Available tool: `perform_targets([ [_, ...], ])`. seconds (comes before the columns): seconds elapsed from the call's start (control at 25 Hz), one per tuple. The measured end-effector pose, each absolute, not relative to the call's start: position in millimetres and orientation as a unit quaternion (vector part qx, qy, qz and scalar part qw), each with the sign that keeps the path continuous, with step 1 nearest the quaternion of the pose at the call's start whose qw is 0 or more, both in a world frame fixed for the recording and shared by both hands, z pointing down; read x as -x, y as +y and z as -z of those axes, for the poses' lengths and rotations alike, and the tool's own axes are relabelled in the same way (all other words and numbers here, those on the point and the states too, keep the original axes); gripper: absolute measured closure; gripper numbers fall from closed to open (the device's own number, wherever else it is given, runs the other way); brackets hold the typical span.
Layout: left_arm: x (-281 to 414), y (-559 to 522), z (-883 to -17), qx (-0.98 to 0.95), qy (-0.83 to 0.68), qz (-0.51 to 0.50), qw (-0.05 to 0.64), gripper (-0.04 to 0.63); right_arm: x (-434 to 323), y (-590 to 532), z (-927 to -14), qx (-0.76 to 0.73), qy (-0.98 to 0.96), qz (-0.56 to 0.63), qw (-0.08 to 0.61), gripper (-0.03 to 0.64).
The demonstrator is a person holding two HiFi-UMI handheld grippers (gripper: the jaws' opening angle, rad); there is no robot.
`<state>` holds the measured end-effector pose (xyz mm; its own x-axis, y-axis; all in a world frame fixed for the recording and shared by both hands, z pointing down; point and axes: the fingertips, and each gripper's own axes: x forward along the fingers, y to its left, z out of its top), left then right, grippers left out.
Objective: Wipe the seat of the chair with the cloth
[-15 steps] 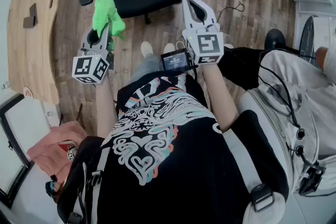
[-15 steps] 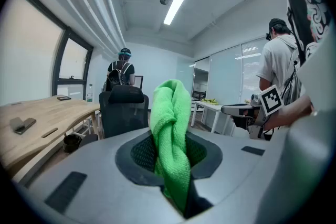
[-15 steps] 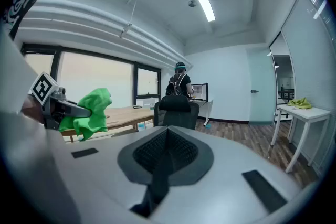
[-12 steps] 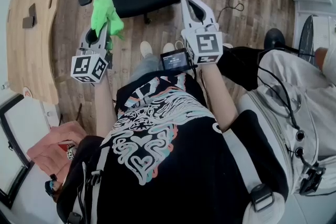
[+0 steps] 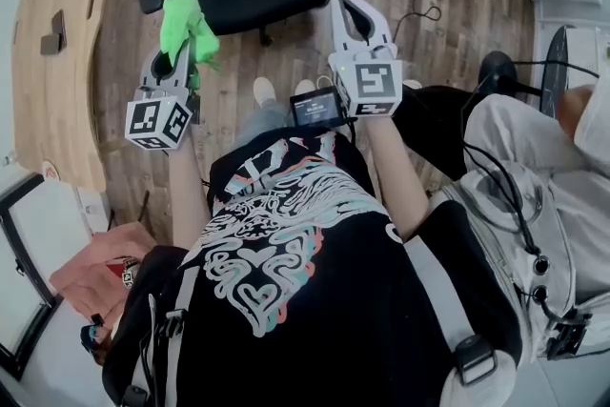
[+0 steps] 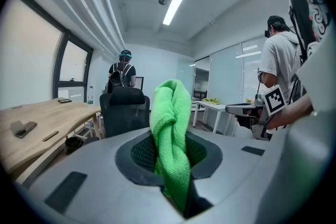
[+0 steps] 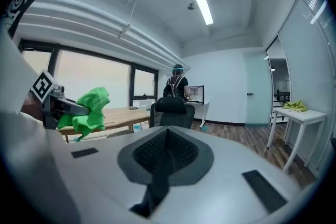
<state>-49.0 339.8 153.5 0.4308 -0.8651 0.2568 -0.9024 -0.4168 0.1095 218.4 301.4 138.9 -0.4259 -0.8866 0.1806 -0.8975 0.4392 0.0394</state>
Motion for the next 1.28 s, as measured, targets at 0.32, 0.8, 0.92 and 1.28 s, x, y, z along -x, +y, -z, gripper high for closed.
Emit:
perform_targets([
  [0.32,50,339,-160,-0.828,-0.530,-0.050,0.176,0.522,-220,295,-139,-0.524,-0.847,-0.026,0.085,0.617],
  [0.8,48,326,-173,-0.820,-0.541,-0.077,0.168,0.522,-217,286,-150,-0.510,-0.855,-0.036,0.092,0.617],
  [0.92,47,312,-178,-0.821,-0.539,-0.076,0.171,0.522,-212,277,-153,-0.499,-0.861,-0.029,0.094,0.617],
  [1.28,59,237,-201,-0.827,-0.526,-0.085,0.181,0.522,-176,226,-171,-0.478,-0.867,-0.032,0.135,0.617],
])
